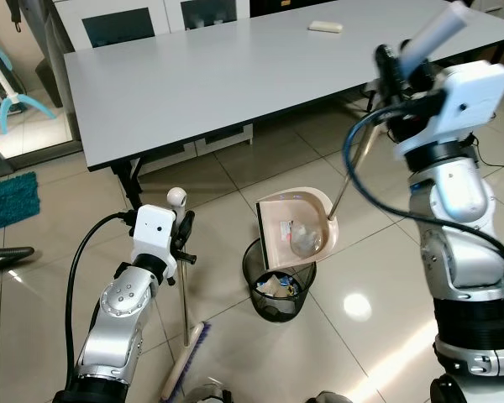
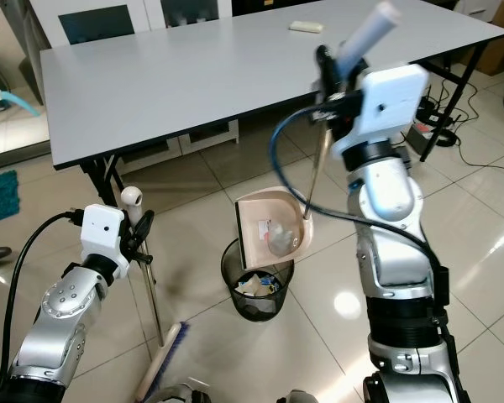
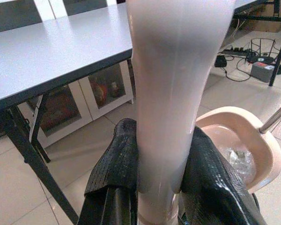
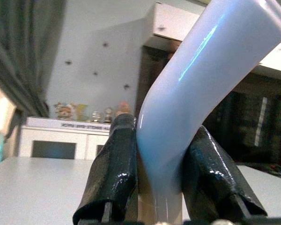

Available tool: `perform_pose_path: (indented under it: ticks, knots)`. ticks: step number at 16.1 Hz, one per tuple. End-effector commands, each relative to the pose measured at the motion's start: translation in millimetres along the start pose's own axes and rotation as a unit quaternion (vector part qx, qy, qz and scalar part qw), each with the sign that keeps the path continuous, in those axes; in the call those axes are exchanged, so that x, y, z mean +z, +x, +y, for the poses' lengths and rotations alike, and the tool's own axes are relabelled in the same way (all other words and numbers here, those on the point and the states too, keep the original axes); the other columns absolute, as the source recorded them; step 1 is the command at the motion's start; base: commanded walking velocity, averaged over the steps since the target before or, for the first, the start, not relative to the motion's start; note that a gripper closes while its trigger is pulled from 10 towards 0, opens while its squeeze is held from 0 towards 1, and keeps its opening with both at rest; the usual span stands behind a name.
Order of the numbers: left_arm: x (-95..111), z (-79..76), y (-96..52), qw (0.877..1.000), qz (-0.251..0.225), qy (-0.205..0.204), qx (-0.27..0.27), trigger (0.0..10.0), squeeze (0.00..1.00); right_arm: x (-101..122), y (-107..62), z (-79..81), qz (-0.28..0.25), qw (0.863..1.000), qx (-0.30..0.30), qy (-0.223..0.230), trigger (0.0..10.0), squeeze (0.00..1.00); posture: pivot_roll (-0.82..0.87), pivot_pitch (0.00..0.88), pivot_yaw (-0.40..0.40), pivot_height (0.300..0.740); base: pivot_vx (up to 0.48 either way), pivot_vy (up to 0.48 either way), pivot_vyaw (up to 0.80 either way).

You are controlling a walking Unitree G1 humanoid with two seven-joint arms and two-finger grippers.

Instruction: Sweep floor

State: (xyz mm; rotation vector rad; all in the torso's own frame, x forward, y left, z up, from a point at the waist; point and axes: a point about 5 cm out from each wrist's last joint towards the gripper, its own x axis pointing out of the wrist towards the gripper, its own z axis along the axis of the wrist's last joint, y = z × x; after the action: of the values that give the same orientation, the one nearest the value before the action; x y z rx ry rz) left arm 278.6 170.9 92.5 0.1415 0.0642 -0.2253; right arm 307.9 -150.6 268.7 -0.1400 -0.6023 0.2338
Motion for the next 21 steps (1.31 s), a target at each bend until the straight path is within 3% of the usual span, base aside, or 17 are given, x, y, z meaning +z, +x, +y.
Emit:
perform_pose_path:
  ticks: [1,6,13,18,21]
  knots:
    - [5,0.5,2.3,1.0,-0.012,0.013,-0.006,10.0,0.0,11,1.3,7.5,-0.038,0.999,0.023,-0.013,10.0,0.0,-0.01,0.052,0.075,0.74,0.0,0.0,0.0]
    - [7,-1.6,6.9,1.0,-0.015,0.012,-0.005,10.0,0.0,1,-7.0,45.2,-0.026,0.987,0.138,-0.074,10.0,0.0,-0.02,0.052,0.068,0.74,0.0,0.0,0.0]
    - [6,-2.0,7.5,1.0,-0.014,0.009,0.0,10.0,0.0,3,-8.9,64.7,-0.043,0.98,0.178,-0.078,10.0,0.0,-0.02,0.051,0.065,0.74,0.0,0.0,0.0]
    - [5,-0.7,7.3,1.0,-0.014,0.008,0.008,10.0,0.0,-6,-9.3,80.2,-0.036,0.96,0.238,-0.142,10.0,0.0,-0.03,0.059,0.041,0.74,0.0,0.0,0.0]
    - [6,1.7,6.4,1.0,-0.016,0.008,0.017,10.0,0.0,-5,-0.2,77.0,-0.036,0.97,0.207,-0.12,10.0,0.0,-0.02,0.069,0.031,0.74,0.0,0.0,0.0]
